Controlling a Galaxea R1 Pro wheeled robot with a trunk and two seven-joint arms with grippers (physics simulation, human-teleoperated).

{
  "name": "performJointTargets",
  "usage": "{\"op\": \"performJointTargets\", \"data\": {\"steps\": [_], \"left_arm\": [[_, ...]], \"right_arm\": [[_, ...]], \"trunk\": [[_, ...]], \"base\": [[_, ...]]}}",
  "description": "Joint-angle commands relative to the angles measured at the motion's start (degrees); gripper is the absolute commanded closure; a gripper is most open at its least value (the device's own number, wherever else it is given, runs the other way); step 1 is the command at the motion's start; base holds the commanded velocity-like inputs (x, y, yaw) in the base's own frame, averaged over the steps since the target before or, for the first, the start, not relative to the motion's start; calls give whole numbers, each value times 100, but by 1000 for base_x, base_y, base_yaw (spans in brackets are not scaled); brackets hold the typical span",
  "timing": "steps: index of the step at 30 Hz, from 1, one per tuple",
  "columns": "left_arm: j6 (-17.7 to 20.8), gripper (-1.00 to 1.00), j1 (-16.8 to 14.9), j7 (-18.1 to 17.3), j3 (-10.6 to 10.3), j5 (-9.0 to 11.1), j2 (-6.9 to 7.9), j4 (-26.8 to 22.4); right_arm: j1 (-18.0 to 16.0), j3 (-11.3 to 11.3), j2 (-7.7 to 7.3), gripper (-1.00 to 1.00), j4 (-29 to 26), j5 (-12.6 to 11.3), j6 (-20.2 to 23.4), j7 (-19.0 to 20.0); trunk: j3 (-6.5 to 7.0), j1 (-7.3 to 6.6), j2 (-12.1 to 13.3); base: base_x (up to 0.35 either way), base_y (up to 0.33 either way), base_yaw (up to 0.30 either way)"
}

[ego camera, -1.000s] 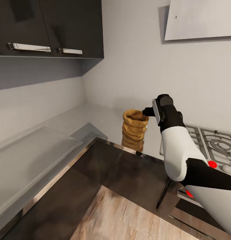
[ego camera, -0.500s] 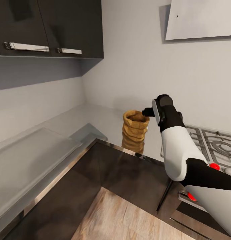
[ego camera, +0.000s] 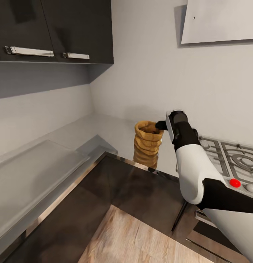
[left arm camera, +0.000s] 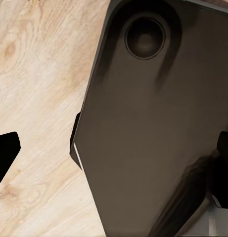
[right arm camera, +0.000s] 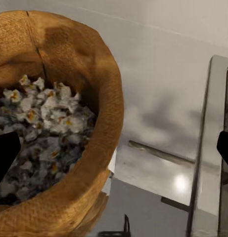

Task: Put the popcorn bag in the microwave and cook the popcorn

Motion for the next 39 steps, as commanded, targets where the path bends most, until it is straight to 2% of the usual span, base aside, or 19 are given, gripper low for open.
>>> {"op": "performJointTargets", "data": {"steps": [1, 4, 9, 22, 24, 26, 28, 39], "left_arm": [[-4, -100, 2, 16, 3, 48, -5, -13], [-4, -100, 3, 16, 11, 56, -8, -23], [-4, -100, 1, 8, 16, 66, -16, -56], [-4, -100, 2, 7, 16, 55, -10, -18], [-4, -100, 3, 7, 16, 57, -10, -18], [-4, -100, 1, 7, 16, 57, -10, -18], [-4, -100, 1, 7, 16, 57, -10, -18], [-4, -100, 2, 7, 16, 35, -18, -19]], "right_arm": [[-6, -50, 6, -100, 30, -52, 46, -67], [-11, -133, 6, -100, 126, -69, 128, -87], [-14, -133, 6, -100, 120, -68, 136, 58], [-15, -134, 6, -100, 118, -81, 127, 87], [-15, -134, 6, -100, 121, -81, 123, 220], [-15, -128, 6, -100, 122, -65, 116, 591], [-15, -126, 6, -100, 119, -49, 113, 673], [-15, -118, 6, -100, 122, -19, 104, 677]], "trunk": [[-5, 0, -3], [-5, 0, -3], [-5, 0, -3], [-5, 0, -3], [-5, 0, -3], [-5, 0, -3], [-5, 0, -3], [-5, 0, -3]], "base": [[0, 0, 0], [0, 0, 0], [0, 0, 0], [63, 0, 0], [5, 0, 0], [1, 0, 0], [0, 0, 0], [0, -41, 0]]}}
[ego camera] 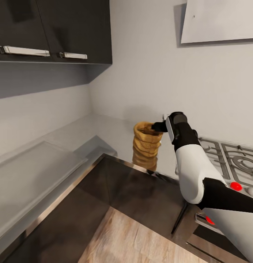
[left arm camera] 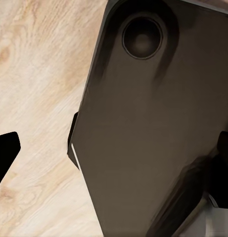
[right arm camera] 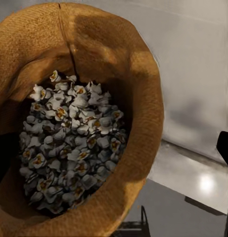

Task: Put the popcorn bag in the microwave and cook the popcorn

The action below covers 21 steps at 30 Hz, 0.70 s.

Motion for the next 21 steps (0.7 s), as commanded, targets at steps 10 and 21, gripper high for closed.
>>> {"op": "performJointTargets", "data": {"steps": [10, 21], "left_arm": [[-4, -100, 1, 19, -3, 31, 6, -11], [-4, -100, 2, 19, 18, 63, -1, -43]], "right_arm": [[-4, -31, 6, -100, 1, 20, 17, -10], [-4, -18, 6, -100, 151, 11, -45, -18]], "trunk": [[-5, 0, -3], [-5, 0, -3]], "base": [[0, -72, 0], [0, -21, 0]]}}
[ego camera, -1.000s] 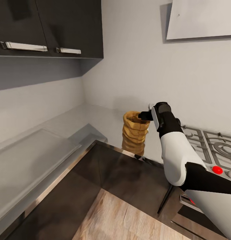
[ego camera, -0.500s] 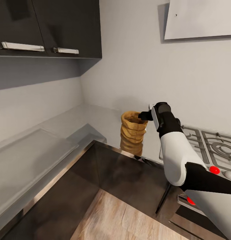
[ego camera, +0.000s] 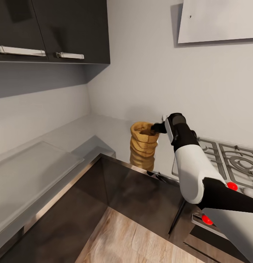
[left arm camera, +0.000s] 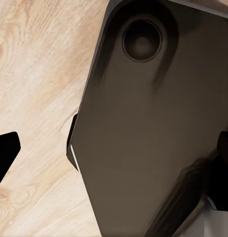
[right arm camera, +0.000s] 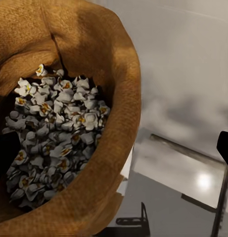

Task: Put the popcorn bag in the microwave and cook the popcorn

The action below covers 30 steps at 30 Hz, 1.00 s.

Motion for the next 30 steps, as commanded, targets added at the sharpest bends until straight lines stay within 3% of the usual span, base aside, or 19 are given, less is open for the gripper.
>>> {"op": "performJointTargets", "data": {"steps": [1, 30], "left_arm": [[-4, -100, 2, 16, 3, 32, -2, -12], [-4, -100, 2, 16, -11, 32, 4, 39]], "right_arm": [[-5, -28, 7, -100, 28, 30, 11, 10], [74, -30, 7, -100, 217, 30, -26, -32]], "trunk": [[-5, 0, -3], [-5, 0, -3]], "base": [[0, 0, 0], [34, 0, 0]]}}
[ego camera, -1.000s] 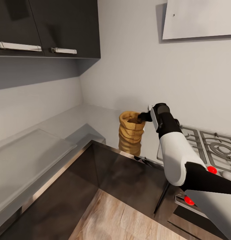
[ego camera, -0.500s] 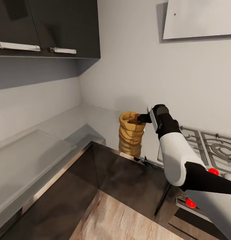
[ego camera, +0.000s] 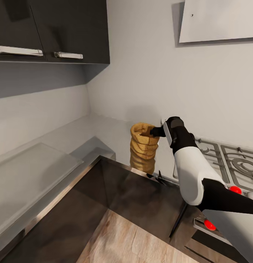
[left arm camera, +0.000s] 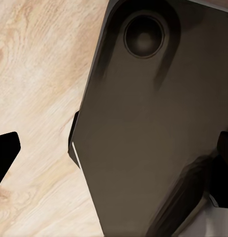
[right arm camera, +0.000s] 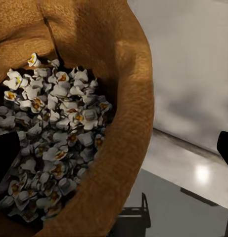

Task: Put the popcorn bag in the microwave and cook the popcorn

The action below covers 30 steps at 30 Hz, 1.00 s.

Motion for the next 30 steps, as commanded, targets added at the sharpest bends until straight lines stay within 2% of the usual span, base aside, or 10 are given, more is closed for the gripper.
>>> {"op": "performJointTargets", "data": {"steps": [1, 12, 18, 25, 26, 30], "left_arm": [[-4, -100, 2, 16, 0, 30, -3, -9], [-4, -100, -1, 16, 11, 32, 0, -7], [-4, -100, 0, 16, 11, 32, -1, -8], [-4, -100, 1, 16, 11, 32, -7, -11], [-4, -100, 0, 16, 9, 32, -8, -11], [-4, -100, 1, 16, 12, 32, -6, -13]], "right_arm": [[-5, -29, 8, -100, -6, 25, 17, 10], [4, -37, 8, -100, 3, 32, 17, 10], [176, -37, 8, -100, 6, 37, 2, 10], [208, -37, 8, -100, -4, 26, 0, 25], [207, -37, 8, 100, -5, 22, 0, 26], [206, -37, 8, 100, -6, 17, 0, 28]], "trunk": [[-5, 2, -3], [-5, 2, -3], [-5, 2, -3], [-5, 2, -3], [-5, 2, -3], [-5, 2, -3]], "base": [[207, 0, 0], [27, 0, 0], [0, 0, 0], [0, 0, 0], [0, 0, 0], [0, 0, 0]]}}
